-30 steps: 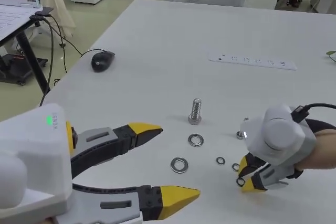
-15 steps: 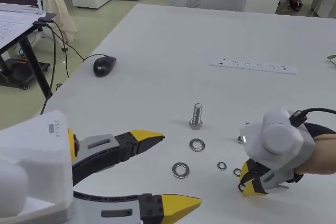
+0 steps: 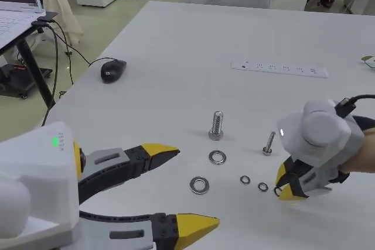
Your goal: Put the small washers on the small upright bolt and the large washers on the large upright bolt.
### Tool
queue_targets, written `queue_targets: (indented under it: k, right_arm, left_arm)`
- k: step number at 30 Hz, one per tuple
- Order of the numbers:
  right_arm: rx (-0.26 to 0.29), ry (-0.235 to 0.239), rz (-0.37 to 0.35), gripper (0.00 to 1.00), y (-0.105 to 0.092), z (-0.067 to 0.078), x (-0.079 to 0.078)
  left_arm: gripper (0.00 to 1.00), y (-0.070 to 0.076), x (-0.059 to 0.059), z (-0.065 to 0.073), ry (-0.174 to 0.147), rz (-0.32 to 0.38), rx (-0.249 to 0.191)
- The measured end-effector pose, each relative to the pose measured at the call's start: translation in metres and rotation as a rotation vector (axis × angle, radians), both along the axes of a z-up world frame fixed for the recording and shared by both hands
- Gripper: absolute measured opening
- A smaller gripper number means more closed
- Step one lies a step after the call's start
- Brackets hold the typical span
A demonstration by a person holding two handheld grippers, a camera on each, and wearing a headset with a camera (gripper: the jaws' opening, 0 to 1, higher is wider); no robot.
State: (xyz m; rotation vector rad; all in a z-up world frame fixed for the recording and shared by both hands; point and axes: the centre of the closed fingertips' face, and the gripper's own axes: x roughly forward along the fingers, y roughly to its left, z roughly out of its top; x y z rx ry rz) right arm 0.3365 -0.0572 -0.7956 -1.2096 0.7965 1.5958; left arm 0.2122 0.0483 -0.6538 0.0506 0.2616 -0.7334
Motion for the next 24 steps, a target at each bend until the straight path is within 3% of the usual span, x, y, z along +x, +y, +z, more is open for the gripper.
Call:
queue_targets:
  k: [6, 22, 23, 24]
  right_arm:
    - [0.024, -0.023, -0.033, 0.12, 0.0, 0.019, 0.02]
    - [0.057, -0.078, -0.065, 0.12, 0.009, 0.051, 0.06]
    - [0.06, -0.081, -0.067, 0.12, 0.013, 0.048, 0.073]
    - [0.062, -0.083, -0.066, 0.12, 0.014, 0.048, 0.075]
  left_arm:
    - [0.59, -0.001, 0.002, -0.001, 0.001, -0.003, -0.004]
    - [0.59, 0.003, 0.015, -0.008, 0.016, 0.003, -0.005]
    - [0.59, 0.004, 0.015, -0.008, 0.017, 0.003, -0.004]
    - [0.59, 0.004, 0.016, -0.008, 0.017, 0.003, -0.006]
